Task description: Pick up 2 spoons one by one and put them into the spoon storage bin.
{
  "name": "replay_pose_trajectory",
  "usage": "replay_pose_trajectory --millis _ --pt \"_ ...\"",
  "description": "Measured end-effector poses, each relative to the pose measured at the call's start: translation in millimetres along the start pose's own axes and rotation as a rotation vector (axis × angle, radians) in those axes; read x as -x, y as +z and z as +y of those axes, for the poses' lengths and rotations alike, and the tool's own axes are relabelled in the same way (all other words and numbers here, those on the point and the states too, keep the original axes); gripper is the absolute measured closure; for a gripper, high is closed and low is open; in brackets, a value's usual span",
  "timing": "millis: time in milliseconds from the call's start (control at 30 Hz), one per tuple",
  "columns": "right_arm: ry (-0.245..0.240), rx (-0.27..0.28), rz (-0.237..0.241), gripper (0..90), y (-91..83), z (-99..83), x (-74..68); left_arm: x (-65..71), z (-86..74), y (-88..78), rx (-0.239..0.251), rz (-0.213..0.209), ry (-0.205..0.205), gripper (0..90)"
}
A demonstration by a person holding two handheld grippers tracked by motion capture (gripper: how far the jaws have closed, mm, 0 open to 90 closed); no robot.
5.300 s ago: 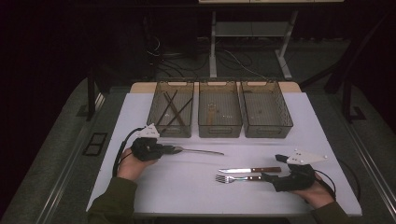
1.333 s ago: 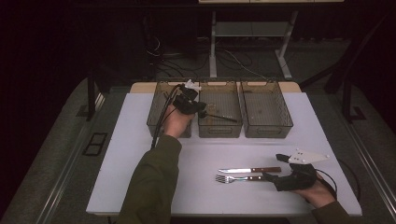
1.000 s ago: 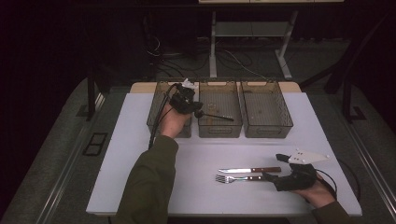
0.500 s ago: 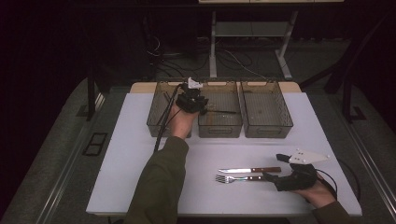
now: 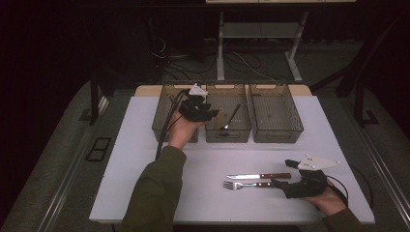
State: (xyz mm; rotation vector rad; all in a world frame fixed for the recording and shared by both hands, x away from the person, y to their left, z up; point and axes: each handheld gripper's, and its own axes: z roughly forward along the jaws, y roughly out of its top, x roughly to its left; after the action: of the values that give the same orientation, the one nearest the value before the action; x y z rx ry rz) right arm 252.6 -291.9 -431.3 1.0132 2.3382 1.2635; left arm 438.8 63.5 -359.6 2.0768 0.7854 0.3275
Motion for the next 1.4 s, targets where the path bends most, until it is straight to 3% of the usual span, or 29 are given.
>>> replay_pose_trajectory --millis 267,433,600,1033,1400 --pt "-0.001 -0.006 0.006 11.6 1.3 -0.4 0.6 10.4 -20.3 -9.5 0.026 -0.064 0.010 44.8" --pt "0.000 -0.002 0.005 11.6 1.0 -0.2 0.9 16.5 -34.9 -18.2 0.010 -0.081 0.035 39.8" --pt "0.003 0.001 0.004 11.6 0.6 0.2 0.5 21.8 -48.6 -27.5 0.025 -0.104 0.027 35.3" --pt "0.006 0.007 0.008 11.6 -0.8 0.5 1.2 33.8 -84.1 -51.5 0.039 -0.119 0.049 22.4" --pt "-0.001 -0.017 0.033 11.6 -1.9 2.5 0.7 44.3 -119.8 -75.9 0.079 -0.127 0.048 12.1"
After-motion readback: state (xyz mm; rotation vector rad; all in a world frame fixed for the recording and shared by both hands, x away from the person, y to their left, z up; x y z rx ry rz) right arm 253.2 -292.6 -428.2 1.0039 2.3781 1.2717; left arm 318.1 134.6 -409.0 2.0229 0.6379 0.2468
